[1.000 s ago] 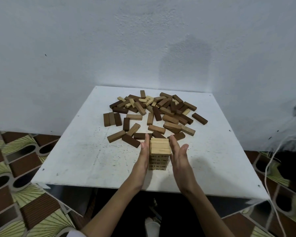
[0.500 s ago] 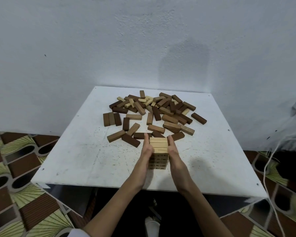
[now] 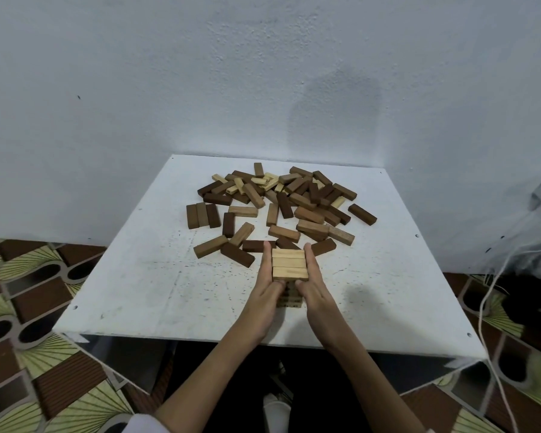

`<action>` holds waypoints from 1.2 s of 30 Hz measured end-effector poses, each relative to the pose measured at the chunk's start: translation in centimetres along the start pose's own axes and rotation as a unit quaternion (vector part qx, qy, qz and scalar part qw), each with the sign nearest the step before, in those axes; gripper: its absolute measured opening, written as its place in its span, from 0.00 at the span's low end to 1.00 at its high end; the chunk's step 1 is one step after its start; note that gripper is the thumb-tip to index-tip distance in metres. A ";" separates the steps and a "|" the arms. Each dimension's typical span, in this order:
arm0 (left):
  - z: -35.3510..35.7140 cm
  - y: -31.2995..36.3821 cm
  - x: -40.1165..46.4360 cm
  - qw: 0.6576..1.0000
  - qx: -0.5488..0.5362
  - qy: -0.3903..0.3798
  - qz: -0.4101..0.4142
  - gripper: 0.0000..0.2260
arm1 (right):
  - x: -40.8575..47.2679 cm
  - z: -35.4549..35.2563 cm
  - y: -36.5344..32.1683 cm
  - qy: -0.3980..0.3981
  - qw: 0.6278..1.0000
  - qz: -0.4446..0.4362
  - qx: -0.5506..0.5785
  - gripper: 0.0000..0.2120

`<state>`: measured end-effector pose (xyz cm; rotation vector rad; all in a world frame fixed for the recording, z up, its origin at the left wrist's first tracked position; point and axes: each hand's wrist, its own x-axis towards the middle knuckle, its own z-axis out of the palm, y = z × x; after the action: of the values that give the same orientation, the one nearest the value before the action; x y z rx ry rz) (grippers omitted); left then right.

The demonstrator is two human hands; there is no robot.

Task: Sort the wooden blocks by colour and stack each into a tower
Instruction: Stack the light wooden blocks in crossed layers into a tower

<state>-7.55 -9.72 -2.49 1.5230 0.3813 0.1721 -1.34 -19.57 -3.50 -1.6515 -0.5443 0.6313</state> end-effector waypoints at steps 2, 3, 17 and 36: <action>0.0 0.0 -0.1 1.000 -0.001 -0.002 -0.001 0.27 | 0.1 0.0 0.1 0.003 1.000 0.003 -0.008 0.28; 0.0 0.1 -0.1 1.000 -0.001 -0.002 -0.003 0.27 | 0.2 0.0 0.2 0.006 1.000 0.002 -0.012 0.27; 0.0 0.1 -0.4 1.000 -0.018 0.001 -0.012 0.27 | 0.0 -0.1 0.4 0.000 1.000 0.007 0.002 0.28; 0.2 -0.1 -0.2 1.000 0.008 -0.005 -0.016 0.27 | 0.0 0.2 0.6 0.002 1.000 0.019 -0.007 0.30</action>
<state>-7.69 -9.94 -2.60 1.5311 0.4001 0.1363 -1.46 -19.45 -4.13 -1.6790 -0.5156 0.6525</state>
